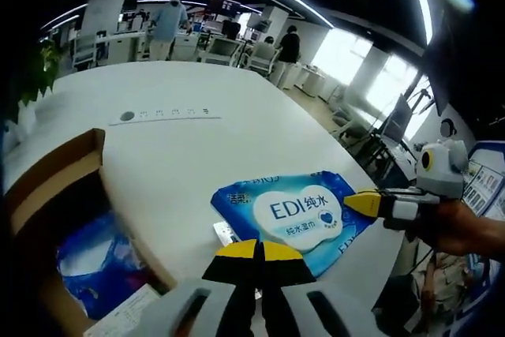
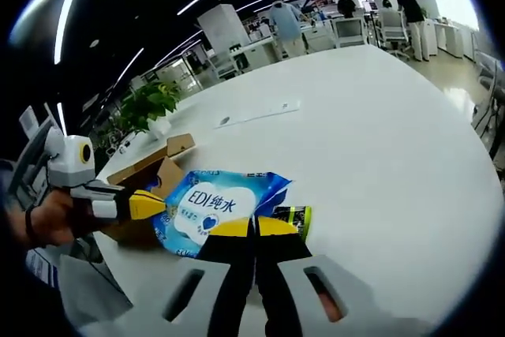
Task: Operate the shoe box by opening the lid, removing the specified soft item, and placing it in the target area until the item is outside and the box remains undamaged.
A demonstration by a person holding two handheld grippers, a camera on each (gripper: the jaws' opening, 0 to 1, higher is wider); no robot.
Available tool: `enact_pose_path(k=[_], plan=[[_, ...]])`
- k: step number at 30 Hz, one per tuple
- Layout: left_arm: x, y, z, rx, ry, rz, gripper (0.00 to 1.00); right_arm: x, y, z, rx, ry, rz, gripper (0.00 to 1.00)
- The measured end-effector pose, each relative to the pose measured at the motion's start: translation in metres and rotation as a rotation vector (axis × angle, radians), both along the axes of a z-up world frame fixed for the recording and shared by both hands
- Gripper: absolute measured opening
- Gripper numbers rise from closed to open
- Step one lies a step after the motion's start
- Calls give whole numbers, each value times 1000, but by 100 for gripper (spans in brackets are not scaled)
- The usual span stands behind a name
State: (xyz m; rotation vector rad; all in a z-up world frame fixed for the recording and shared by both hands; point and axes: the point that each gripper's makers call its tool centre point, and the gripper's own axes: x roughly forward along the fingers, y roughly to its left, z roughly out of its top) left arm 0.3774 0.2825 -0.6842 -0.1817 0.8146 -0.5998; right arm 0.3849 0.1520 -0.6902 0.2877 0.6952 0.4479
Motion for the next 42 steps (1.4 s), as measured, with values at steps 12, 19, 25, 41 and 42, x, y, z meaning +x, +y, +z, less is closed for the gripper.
enact_pose_path(k=[12,19,25,41,42], plan=[[-5,2,-24,22,35,22,0,-1,2,-26,0,40,36,0],[-5,2,-34,34,59,29,0,0,2,-41,-4,61,43,0],[-2,3,-44,44,74,29,0,0,1,-47,-23,75,52,0],[-12,2,-55,38,142,5,2,-2,-13,-60,-51,129,-52,1],[-16,5,-57,44,165,3,2,-2,-14,-60,-40,131,-62,1]])
